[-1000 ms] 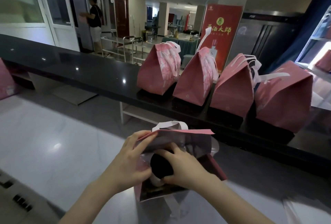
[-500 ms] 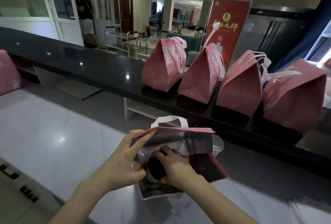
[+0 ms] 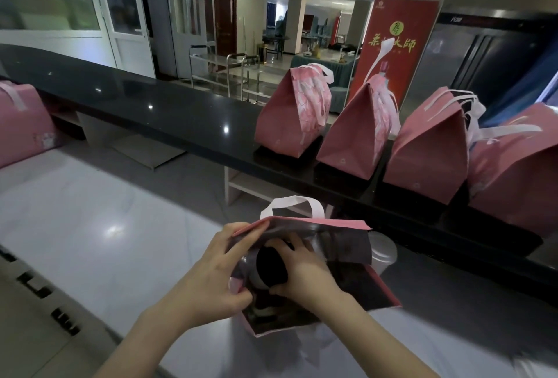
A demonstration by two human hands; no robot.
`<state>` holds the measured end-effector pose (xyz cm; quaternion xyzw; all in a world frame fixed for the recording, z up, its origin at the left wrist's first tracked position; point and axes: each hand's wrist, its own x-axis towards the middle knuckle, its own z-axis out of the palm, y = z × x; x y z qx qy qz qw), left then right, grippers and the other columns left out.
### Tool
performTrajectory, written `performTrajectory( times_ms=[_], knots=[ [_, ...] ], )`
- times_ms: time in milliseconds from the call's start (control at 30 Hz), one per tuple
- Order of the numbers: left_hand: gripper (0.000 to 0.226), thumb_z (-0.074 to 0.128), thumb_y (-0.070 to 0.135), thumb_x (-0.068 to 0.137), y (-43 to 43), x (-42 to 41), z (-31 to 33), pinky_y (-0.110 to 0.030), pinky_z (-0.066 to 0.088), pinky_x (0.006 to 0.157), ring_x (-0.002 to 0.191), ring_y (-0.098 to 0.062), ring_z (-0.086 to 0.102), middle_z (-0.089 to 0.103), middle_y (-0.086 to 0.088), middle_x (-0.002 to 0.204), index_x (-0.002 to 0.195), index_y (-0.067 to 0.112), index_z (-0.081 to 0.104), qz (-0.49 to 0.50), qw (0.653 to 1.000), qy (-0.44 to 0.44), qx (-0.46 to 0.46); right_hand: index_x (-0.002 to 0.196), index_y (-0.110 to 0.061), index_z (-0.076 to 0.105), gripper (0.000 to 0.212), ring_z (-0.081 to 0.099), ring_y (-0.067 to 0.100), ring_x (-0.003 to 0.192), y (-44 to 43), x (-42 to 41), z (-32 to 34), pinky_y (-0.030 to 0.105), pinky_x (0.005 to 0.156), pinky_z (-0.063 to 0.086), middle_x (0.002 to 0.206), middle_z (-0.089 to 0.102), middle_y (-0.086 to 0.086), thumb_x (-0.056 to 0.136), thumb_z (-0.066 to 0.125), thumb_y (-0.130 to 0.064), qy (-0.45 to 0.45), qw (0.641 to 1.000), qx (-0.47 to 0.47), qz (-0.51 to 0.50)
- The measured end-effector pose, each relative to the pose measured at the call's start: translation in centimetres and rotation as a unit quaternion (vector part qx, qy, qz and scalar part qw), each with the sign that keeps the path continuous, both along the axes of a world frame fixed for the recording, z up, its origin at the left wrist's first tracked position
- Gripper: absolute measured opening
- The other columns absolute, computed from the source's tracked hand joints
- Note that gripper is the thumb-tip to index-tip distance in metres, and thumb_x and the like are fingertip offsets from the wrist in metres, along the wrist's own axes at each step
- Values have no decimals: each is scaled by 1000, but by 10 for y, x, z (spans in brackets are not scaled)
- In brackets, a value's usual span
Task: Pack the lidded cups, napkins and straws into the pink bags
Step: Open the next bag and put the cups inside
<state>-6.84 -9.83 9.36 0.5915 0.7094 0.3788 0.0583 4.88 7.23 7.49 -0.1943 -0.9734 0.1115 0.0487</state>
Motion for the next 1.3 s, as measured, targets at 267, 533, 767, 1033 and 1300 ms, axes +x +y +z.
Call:
performTrajectory(
  times_ms=[267, 533, 767, 1033, 1300],
  knots=[
    [97, 60, 25, 66, -1, -5, -2, -22, 53, 88, 126, -6, 39, 19, 19, 145, 149, 50, 16, -6, 1000, 6, 0, 137, -31, 34, 75, 40, 30, 119, -12, 2, -6, 42, 90, 46, 139, 32, 3, 73, 73, -35, -59, 997, 36, 34],
    [99, 62, 20, 67, -3, -12, 0, -16, 49, 90, 129, 1, 33, 18, 22, 144, 148, 52, 15, -17, 1000, 3, -2, 136, -27, 34, 73, 33, 34, 124, -17, -13, -10, 47, 91, 46, 141, 29, 7, 76, 74, -26, -128, 990, 41, 42],
    [98, 61, 18, 68, -2, -25, -5, -17, 51, 84, 113, -6, 48, 20, 20, 143, 148, 52, 16, -42, 999, -21, -10, 140, -33, 25, 77, 27, 34, 129, -21, -39, -16, 52, 94, 46, 143, 25, 6, 79, 71, -22, -132, 990, 30, 29],
    [96, 57, 20, 67, 2, -38, -13, -18, 53, 85, 128, -7, 37, 21, 21, 141, 148, 51, 18, -48, 999, -14, 11, 138, -32, 28, 72, 28, 35, 131, -13, -55, -34, 50, 105, 38, 144, 27, 6, 81, 70, -20, -156, 987, 29, -1],
    [95, 58, 21, 67, 3, -35, -18, -19, 49, 92, 132, -8, 33, 22, 22, 142, 148, 50, 18, -21, 999, -8, 22, 141, -32, 28, 73, 34, 36, 129, -8, -66, -33, 48, 107, 36, 143, 28, 9, 82, 69, -24, -177, 984, 29, 17]
  ],
)
